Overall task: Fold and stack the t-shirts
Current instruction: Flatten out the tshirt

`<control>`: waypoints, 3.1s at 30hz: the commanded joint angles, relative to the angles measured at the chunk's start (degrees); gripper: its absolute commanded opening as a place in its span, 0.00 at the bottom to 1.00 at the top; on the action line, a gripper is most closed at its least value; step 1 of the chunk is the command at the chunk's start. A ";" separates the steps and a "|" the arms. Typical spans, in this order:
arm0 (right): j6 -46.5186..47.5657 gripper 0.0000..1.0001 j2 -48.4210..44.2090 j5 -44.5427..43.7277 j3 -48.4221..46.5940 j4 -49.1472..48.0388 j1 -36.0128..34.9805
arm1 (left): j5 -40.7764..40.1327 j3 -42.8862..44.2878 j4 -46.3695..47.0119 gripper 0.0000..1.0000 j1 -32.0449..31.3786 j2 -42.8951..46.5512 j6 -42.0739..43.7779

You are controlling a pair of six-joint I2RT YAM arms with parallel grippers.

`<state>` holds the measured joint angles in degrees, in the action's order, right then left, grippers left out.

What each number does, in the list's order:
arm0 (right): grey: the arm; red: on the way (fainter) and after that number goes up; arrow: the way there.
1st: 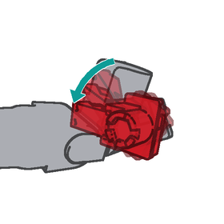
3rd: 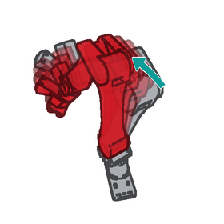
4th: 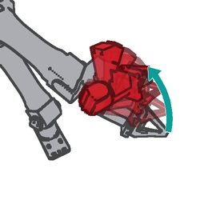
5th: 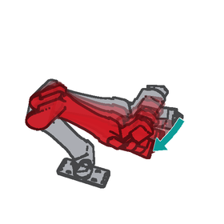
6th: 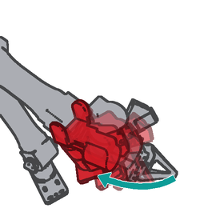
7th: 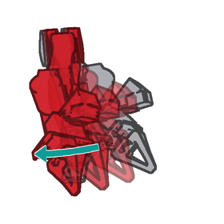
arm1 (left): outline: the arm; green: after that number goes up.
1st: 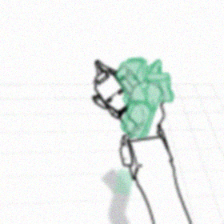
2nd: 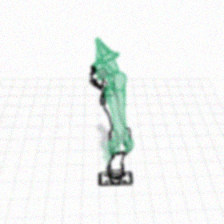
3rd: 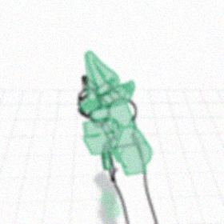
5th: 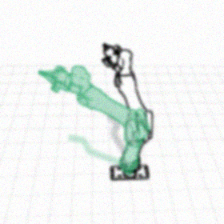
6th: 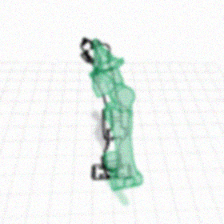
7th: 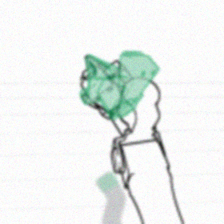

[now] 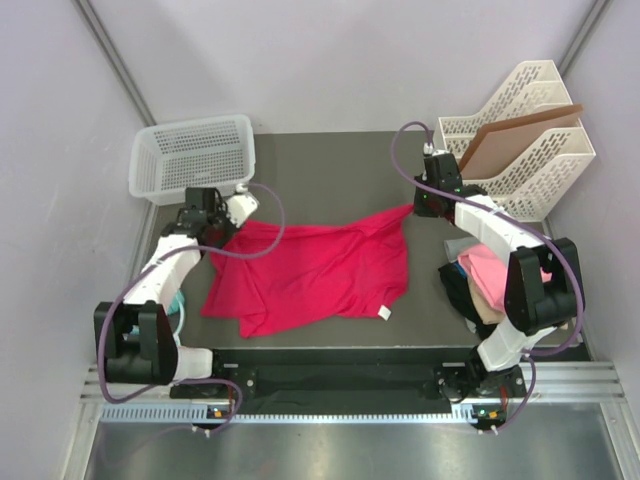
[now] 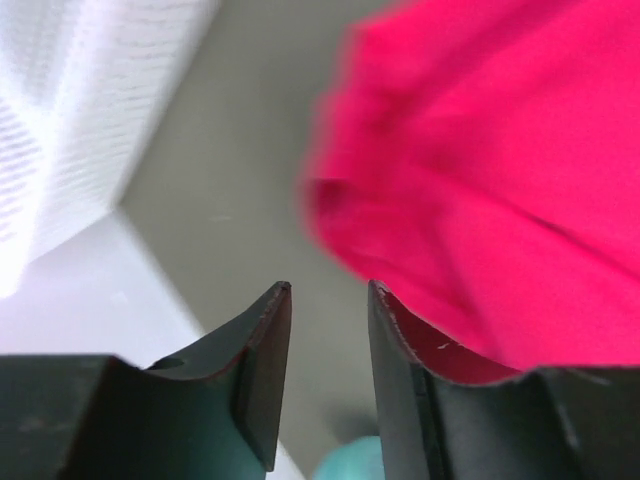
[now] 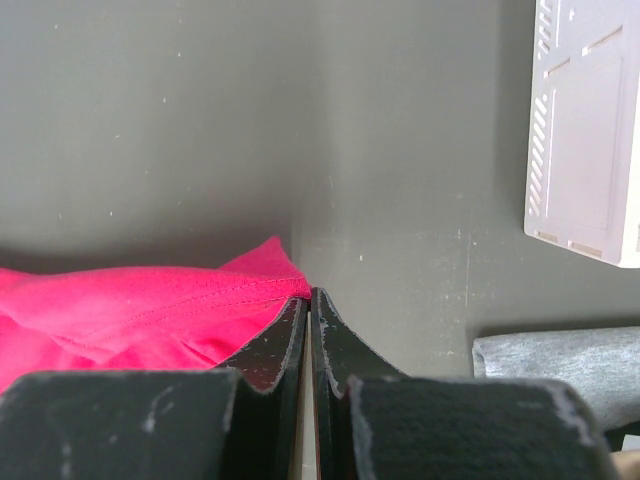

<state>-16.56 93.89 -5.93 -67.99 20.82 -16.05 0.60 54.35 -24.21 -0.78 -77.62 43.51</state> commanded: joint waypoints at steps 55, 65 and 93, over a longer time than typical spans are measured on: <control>0.21 0.00 -1.69 0.49 -0.13 -2.10 0.67 | -5.70 2.96 5.13 0.36 0.42 -24.68 -0.35; 0.12 0.00 -1.86 0.31 -0.74 -1.84 0.76 | -3.59 5.42 2.15 0.00 2.53 -26.53 -1.32; 1.61 0.00 -10.54 -1.09 -4.34 -1.83 -1.51 | -2.07 18.85 -5.95 0.00 5.08 -5.17 -3.59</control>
<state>-16.47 92.55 -5.34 -67.55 20.95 -16.12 1.50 71.00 -32.05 3.90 -86.04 42.22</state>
